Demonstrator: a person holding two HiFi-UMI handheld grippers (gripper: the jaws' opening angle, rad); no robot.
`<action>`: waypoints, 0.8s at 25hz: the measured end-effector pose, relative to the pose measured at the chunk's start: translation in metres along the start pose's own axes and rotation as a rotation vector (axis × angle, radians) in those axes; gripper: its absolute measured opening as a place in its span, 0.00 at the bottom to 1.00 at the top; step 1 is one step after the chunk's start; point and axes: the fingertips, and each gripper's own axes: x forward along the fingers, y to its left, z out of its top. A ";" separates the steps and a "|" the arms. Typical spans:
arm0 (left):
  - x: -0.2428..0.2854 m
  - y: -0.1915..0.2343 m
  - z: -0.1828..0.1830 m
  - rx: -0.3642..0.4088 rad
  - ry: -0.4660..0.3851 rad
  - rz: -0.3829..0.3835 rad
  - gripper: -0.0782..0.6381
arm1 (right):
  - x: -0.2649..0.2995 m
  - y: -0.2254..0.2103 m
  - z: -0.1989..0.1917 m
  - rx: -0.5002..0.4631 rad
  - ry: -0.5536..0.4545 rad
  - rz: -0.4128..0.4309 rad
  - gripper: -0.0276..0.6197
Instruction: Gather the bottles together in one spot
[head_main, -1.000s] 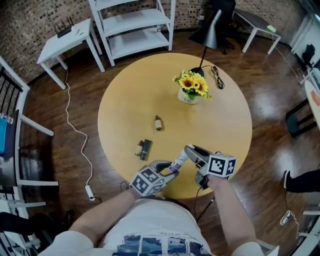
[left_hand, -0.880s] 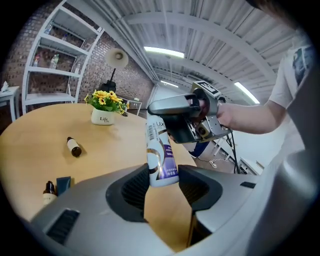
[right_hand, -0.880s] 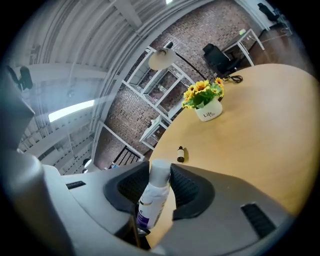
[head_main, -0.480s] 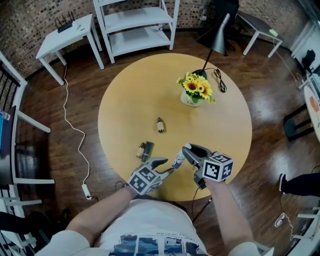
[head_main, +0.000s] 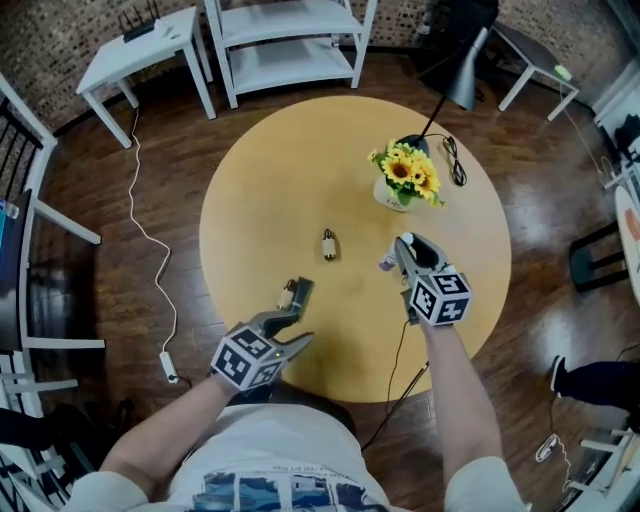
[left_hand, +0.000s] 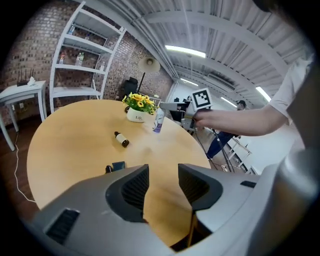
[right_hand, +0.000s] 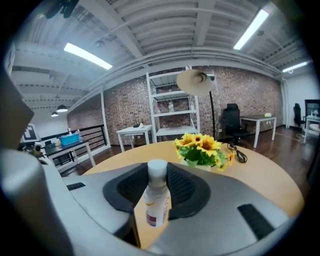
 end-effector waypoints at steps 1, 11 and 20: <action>-0.006 0.000 -0.003 -0.010 0.007 0.000 0.37 | 0.008 -0.008 0.001 -0.009 -0.011 -0.018 0.24; -0.042 0.009 -0.012 -0.042 0.035 0.040 0.37 | 0.069 -0.064 0.005 -0.008 -0.081 -0.153 0.24; -0.048 0.022 -0.013 -0.063 0.055 0.052 0.37 | 0.091 -0.081 -0.007 -0.012 -0.117 -0.203 0.24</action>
